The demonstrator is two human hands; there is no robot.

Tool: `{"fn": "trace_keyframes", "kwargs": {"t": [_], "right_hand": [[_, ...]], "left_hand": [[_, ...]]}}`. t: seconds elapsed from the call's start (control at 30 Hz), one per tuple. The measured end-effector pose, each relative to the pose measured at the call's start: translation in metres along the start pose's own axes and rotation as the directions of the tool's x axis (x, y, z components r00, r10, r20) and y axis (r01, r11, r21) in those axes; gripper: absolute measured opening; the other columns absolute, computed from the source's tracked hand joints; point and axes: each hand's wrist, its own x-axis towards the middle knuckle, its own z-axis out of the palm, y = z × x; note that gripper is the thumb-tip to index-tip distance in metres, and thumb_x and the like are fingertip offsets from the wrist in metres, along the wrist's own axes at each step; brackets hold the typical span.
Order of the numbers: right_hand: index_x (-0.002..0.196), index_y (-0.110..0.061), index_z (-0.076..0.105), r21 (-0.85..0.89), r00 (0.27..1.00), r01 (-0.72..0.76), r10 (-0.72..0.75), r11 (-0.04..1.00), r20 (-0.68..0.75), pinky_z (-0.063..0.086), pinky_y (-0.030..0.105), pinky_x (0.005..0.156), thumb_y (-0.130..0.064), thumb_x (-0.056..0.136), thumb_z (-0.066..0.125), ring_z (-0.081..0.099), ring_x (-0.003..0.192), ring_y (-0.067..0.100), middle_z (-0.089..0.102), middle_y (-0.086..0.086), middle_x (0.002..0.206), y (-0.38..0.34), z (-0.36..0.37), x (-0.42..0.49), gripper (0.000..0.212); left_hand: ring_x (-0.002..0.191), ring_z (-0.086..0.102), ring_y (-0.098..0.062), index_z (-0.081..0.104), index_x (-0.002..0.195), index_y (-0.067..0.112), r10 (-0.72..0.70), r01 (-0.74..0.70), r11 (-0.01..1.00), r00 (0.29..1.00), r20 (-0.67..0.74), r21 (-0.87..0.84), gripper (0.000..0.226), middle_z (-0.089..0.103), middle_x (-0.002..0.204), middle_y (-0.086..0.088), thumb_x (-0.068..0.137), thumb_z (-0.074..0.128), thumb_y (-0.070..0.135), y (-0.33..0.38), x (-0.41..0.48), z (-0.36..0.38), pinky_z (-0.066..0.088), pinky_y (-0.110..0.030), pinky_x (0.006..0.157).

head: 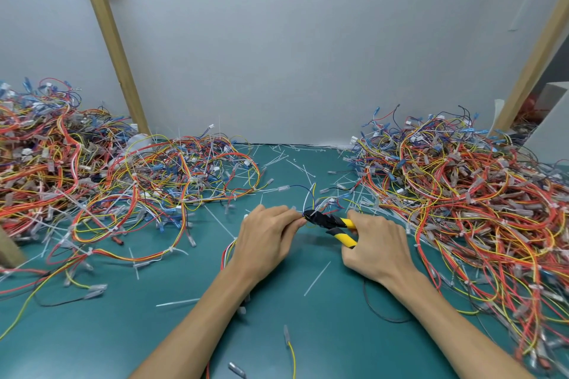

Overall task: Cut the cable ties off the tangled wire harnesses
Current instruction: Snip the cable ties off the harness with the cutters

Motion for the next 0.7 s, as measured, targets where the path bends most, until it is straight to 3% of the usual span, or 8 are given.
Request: {"fn": "trace_keyframes", "kwargs": {"t": [0.1, 0.23, 0.33, 0.5, 0.7], "right_hand": [[0.071, -0.021, 0.041, 0.030, 1.000, 0.011, -0.010, 0.999, -0.018, 0.026, 0.030, 0.049, -0.042, 0.067, 0.050, 0.041, 0.057, 0.028, 0.038, -0.005, 0.051, 0.0000, -0.0012, -0.0004, 0.023], [0.077, -0.024, 0.044, 0.013, 0.996, 0.059, -0.058, 0.998, -0.067, 0.024, 0.028, 0.049, -0.039, 0.067, 0.056, 0.041, 0.058, 0.024, 0.044, -0.008, 0.060, 0.0001, 0.0007, 0.0003, 0.021], [0.073, -0.023, 0.039, -0.009, 0.999, 0.032, -0.032, 0.999, -0.024, 0.025, 0.030, 0.049, -0.040, 0.069, 0.055, 0.040, 0.058, 0.028, 0.039, -0.007, 0.055, 0.0002, 0.0028, 0.0016, 0.024], [0.072, -0.021, 0.044, 0.039, 0.999, 0.019, -0.020, 0.999, 0.038, 0.036, 0.031, 0.053, -0.044, 0.068, 0.049, 0.051, 0.062, 0.030, 0.053, -0.002, 0.059, 0.0029, 0.0051, 0.0010, 0.024], [0.068, -0.019, 0.042, 0.066, 0.999, 0.020, -0.023, 0.998, 0.036, 0.026, 0.029, 0.048, -0.034, 0.061, 0.052, 0.046, 0.056, 0.029, 0.044, -0.003, 0.052, 0.0025, 0.0058, 0.0011, 0.019]], "left_hand": [[0.059, 0.053, -0.021, 0.071, 0.084, 0.021, -0.001, 0.001, 1.000, 1.000, -0.001, -0.002, 0.018, 0.058, 0.065, 0.005, 0.094, 0.058, 0.026, 0.0001, -0.0003, -0.0002, 0.042, -0.034, 0.054], [0.060, 0.054, -0.021, 0.071, 0.084, 0.020, 0.000, 0.000, 1.000, 1.000, -0.001, -0.005, 0.017, 0.059, 0.066, 0.005, 0.094, 0.059, 0.025, 0.0006, 0.0000, -0.0007, 0.043, -0.036, 0.054], [0.059, 0.054, -0.022, 0.071, 0.082, 0.019, 0.000, 0.000, 1.000, 1.000, -0.004, 0.008, 0.016, 0.058, 0.064, 0.004, 0.093, 0.060, 0.025, 0.0000, 0.0000, -0.0010, 0.041, -0.033, 0.054], [0.057, 0.052, -0.022, 0.070, 0.081, 0.020, 0.008, -0.008, 1.000, 1.000, -0.007, 0.020, 0.015, 0.057, 0.063, 0.005, 0.092, 0.062, 0.024, -0.0002, -0.0004, -0.0001, 0.038, -0.031, 0.054], [0.058, 0.052, -0.021, 0.071, 0.083, 0.021, 0.005, -0.005, 1.000, 1.000, 0.004, 0.020, 0.018, 0.058, 0.064, 0.005, 0.094, 0.058, 0.027, -0.0014, -0.0007, 0.0008, 0.041, -0.033, 0.055]]}}
